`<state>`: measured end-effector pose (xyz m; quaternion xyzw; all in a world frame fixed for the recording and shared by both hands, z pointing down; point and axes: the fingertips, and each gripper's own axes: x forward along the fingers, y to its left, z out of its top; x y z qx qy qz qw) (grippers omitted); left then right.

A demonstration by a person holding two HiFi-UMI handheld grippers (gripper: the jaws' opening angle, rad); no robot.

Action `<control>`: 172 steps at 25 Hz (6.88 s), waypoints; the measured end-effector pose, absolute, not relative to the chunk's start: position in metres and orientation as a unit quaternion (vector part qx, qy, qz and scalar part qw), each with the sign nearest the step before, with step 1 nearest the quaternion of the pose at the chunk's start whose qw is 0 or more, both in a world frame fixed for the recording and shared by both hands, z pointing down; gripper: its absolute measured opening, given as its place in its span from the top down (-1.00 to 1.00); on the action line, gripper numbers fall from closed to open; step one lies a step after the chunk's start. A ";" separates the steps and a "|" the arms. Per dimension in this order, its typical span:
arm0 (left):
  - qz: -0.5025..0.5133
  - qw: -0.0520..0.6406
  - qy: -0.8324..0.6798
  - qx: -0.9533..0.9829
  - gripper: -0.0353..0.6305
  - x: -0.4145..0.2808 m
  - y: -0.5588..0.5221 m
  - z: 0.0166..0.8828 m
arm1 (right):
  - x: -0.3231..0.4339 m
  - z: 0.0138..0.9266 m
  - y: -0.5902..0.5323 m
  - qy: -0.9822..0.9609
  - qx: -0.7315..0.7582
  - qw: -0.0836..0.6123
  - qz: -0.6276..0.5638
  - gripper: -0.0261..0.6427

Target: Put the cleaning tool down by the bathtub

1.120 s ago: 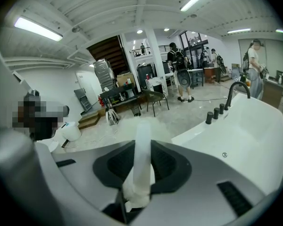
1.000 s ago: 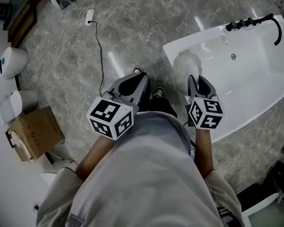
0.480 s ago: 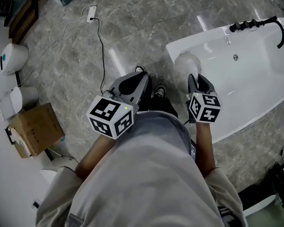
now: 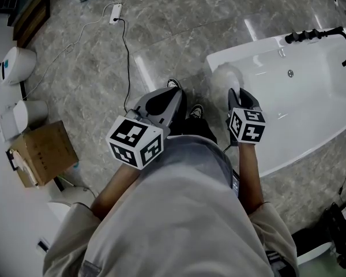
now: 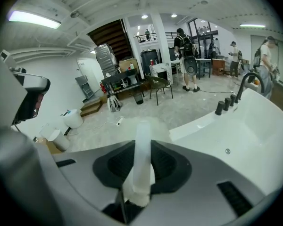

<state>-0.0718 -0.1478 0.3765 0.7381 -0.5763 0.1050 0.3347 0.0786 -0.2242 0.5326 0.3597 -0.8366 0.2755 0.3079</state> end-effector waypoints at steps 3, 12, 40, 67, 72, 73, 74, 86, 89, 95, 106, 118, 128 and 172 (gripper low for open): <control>0.106 0.338 -0.575 0.737 0.87 -0.074 -0.147 0.376 | 0.074 0.539 -0.224 -0.835 0.354 0.317 0.278 0.67; 0.109 0.347 -0.577 0.731 0.87 -0.082 -0.155 0.380 | 0.063 0.561 -0.241 -0.827 0.354 0.331 0.285 0.67; 0.117 0.365 -0.571 0.725 0.87 -0.123 -0.170 0.391 | 0.019 0.622 -0.278 -0.788 0.365 0.394 0.300 0.70; 0.140 0.373 -0.574 0.716 0.87 -0.149 -0.173 0.401 | 0.007 0.674 -0.304 -0.773 0.353 0.446 0.279 0.70; 0.141 0.379 -0.573 0.713 0.87 -0.152 -0.174 0.405 | 0.004 0.684 -0.308 -0.773 0.348 0.456 0.270 0.70; 0.141 0.380 -0.572 0.713 0.87 -0.151 -0.175 0.406 | 0.005 0.687 -0.309 -0.773 0.348 0.456 0.270 0.70; 0.142 0.381 -0.572 0.713 0.87 -0.151 -0.176 0.407 | 0.005 0.688 -0.310 -0.773 0.349 0.457 0.270 0.70; 0.142 0.388 -0.575 0.706 0.87 -0.155 -0.173 0.410 | 0.007 0.698 -0.314 -0.768 0.352 0.467 0.260 0.70; 0.141 0.389 -0.577 0.705 0.87 -0.157 -0.172 0.409 | 0.004 0.697 -0.317 -0.769 0.353 0.468 0.256 0.70; 0.142 0.390 -0.576 0.705 0.87 -0.158 -0.172 0.412 | 0.004 0.702 -0.320 -0.767 0.357 0.472 0.249 0.70; 0.138 0.385 -0.572 0.712 0.87 -0.158 -0.168 0.409 | 0.005 0.697 -0.314 -0.758 0.366 0.470 0.265 0.57; 0.130 0.378 -0.573 0.716 0.87 -0.150 -0.158 0.402 | 0.013 0.685 -0.303 -0.750 0.384 0.451 0.293 0.48; 0.121 0.372 -0.576 0.718 0.87 -0.148 -0.149 0.398 | 0.020 0.675 -0.291 -0.754 0.388 0.450 0.281 0.48; 0.099 0.344 -0.566 0.743 0.87 -0.092 -0.143 0.382 | 0.062 0.577 -0.242 -0.807 0.377 0.346 0.295 0.66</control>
